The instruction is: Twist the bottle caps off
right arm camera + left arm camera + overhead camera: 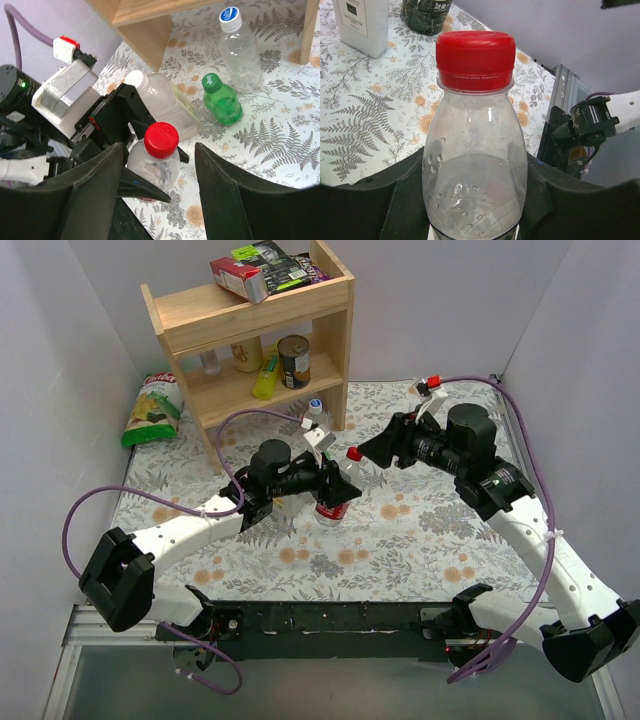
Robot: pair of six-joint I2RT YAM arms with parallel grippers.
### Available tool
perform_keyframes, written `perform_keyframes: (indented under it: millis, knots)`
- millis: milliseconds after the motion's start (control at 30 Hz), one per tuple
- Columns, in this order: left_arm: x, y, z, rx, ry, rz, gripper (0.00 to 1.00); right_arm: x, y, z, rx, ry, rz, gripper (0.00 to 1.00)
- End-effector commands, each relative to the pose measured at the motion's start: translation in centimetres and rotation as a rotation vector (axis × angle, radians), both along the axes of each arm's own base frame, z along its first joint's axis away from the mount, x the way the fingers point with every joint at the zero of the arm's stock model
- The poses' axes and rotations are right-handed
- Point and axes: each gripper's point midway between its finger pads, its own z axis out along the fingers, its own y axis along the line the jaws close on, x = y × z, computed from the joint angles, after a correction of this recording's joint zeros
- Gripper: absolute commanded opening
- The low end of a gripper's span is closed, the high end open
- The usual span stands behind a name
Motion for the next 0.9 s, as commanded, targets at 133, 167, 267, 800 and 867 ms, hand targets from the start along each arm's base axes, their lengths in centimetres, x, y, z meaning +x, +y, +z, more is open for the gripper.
perform_keyframes:
  millis: [133, 167, 267, 800, 867]
  knots:
    - [-0.1, 0.2, 1.8, -0.046, -0.020, 0.030, 0.34, 0.9, 1.1, 1.6, 0.096, -0.036, -0.050, 0.64]
    - [-0.1, 0.2, 2.0, -0.052, -0.026, 0.027, 0.35, 0.9, 1.3, 1.3, 0.094, -0.026, -0.046, 0.63]
    - [0.0, 0.3, 1.8, -0.049, -0.022, 0.033, 0.35, 1.0, 1.6, 0.9, 0.092, -0.015, -0.049, 0.61]
    - [-0.2, 0.3, 2.1, -0.053, -0.030, 0.034, 0.35, 1.4, 2.5, -1.5, 0.063, 0.051, -0.040, 0.57]
    - [-0.2, 0.3, 2.1, -0.051, -0.032, 0.034, 0.35, 1.3, 2.8, -1.8, 0.069, 0.059, -0.027, 0.57]
